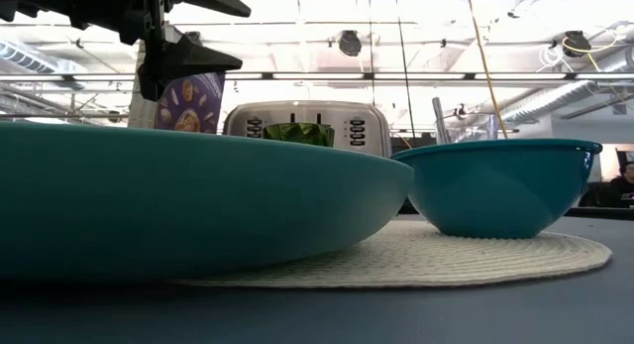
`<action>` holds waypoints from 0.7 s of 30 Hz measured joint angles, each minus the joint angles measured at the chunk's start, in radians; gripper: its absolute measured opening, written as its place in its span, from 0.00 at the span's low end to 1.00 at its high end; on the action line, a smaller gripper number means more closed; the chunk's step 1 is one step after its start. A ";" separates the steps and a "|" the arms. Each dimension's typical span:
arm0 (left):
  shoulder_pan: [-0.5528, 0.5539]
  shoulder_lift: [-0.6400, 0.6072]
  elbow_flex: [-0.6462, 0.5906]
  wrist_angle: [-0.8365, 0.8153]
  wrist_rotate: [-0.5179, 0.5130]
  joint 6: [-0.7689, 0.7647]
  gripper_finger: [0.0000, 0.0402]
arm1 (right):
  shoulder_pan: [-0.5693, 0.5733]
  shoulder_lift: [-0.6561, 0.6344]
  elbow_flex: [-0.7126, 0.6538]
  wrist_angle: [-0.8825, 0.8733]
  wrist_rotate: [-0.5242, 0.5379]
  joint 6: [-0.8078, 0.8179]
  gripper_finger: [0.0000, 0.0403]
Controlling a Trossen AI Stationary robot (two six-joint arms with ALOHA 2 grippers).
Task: Arrange a breakfast setting
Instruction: Put the red apple to the top left of the placemat
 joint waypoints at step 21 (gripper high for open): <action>0.000 0.000 0.000 0.000 -0.002 0.009 0.68 | 0.000 0.000 -0.021 0.069 -0.002 0.004 0.75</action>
